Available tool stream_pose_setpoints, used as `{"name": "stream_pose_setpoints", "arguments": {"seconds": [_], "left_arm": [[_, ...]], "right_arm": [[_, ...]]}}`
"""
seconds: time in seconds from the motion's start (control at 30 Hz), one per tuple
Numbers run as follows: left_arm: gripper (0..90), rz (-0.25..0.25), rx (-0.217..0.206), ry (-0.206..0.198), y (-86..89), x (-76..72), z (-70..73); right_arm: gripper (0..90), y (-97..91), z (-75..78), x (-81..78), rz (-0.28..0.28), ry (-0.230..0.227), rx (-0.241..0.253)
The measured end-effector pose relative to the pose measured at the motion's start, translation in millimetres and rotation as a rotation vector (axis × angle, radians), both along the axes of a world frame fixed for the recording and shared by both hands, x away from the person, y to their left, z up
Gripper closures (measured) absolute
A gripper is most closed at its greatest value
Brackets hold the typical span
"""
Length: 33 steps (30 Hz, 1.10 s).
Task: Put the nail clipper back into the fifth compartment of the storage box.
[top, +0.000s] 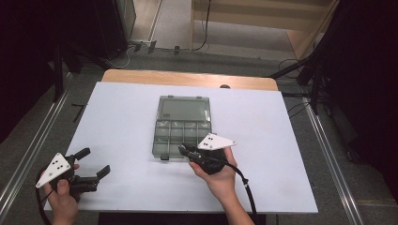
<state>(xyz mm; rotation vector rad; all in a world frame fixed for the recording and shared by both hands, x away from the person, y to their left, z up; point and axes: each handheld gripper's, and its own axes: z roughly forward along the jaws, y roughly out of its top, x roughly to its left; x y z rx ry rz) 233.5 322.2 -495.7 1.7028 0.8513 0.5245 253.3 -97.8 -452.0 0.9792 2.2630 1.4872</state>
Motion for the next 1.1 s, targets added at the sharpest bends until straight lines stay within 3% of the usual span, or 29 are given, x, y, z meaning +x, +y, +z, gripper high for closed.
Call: {"name": "stream_pose_setpoints", "arguments": {"seconds": [0.27, 0.47, 1.1], "left_arm": [[0.0, -0.001, -0.002, 0.000, 0.1, 0.0, 0.1], [0.0, 0.000, -0.005, 0.001, 0.1, 0.1, 0.0], [0.0, -0.001, -0.013, 0.001, 1.4, 0.2, 0.0]], "right_arm": [[79.8, 12.4, -2.2, 7.1, -0.008, -0.022, 0.052], [79.7, 23.1, -3.3, 12.5, -0.013, -0.031, 0.064], [79.7, 64.2, -8.1, 32.4, 0.000, -0.032, 0.031]]}}
